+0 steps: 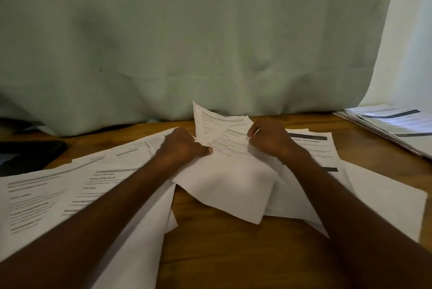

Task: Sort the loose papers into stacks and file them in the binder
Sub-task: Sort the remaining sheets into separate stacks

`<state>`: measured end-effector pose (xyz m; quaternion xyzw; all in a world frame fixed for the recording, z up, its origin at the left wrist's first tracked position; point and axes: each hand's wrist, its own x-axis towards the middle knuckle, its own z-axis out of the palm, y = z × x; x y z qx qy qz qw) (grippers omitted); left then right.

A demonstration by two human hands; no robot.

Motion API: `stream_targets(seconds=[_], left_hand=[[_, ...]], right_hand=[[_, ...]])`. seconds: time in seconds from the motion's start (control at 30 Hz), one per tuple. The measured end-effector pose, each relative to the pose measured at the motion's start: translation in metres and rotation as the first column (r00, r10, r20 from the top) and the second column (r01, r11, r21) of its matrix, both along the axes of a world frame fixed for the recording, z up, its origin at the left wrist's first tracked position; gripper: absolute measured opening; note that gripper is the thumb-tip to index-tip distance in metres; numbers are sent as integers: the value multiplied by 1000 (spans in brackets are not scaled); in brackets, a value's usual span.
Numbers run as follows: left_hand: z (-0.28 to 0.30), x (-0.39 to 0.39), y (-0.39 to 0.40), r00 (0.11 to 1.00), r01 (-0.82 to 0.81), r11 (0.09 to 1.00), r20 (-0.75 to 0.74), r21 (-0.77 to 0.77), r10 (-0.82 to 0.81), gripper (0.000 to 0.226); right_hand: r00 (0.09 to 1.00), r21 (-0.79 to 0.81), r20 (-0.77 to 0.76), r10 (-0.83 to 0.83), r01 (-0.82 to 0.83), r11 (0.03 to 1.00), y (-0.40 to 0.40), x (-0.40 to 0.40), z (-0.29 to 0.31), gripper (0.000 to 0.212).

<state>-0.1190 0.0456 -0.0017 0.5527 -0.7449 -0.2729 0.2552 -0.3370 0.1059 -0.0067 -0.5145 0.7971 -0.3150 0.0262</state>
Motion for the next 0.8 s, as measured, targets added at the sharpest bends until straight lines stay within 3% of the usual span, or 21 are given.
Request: stream_targets(seconds=[0.1, 0.23, 0.33, 0.43, 0.5, 0.57, 0.63, 0.67, 0.73, 0.8], left_hand=[[12, 9, -5, 994, -4, 1000, -111, -16, 3, 33], [33, 35, -14, 994, -90, 986, -81, -142, 79, 36], [45, 69, -28, 984, -167, 954, -95, -249, 147, 39], [51, 108, -45, 941, -165, 952, 248, -257, 230, 43], [50, 127, -51, 819, -149, 977, 534, -155, 210, 45], [43, 138, -50, 716, -171, 977, 665, -128, 213, 51], [36, 137, -44, 683, -119, 957, 677, -266, 273, 54], [34, 130, -39, 715, -52, 937, 643, -345, 276, 50], [35, 101, -22, 866, 69, 907, 477, -415, 152, 36], [37, 61, 3, 953, 127, 936, 304, -329, -22, 29]], right_hand=[[992, -48, -39, -119, 117, 992, 3, -9, 2, 13], [964, 10, -100, -246, 248, 969, 14, -29, 1, 7], [974, 92, -111, -198, 208, 974, 10, -32, -7, 15], [985, 169, -141, -102, 125, 978, 3, -26, -9, 30], [986, 223, -155, -63, 97, 970, 4, -24, -6, 50], [985, 232, -144, -101, 132, 964, 9, -24, -3, 64], [973, 249, -184, -137, 181, 952, 12, -24, -5, 66], [964, 269, -227, -138, 198, 942, 12, -21, -7, 69], [959, 282, -250, -129, 200, 938, 9, -6, -10, 75], [971, 266, -213, -104, 160, 951, 4, 10, -12, 74]])
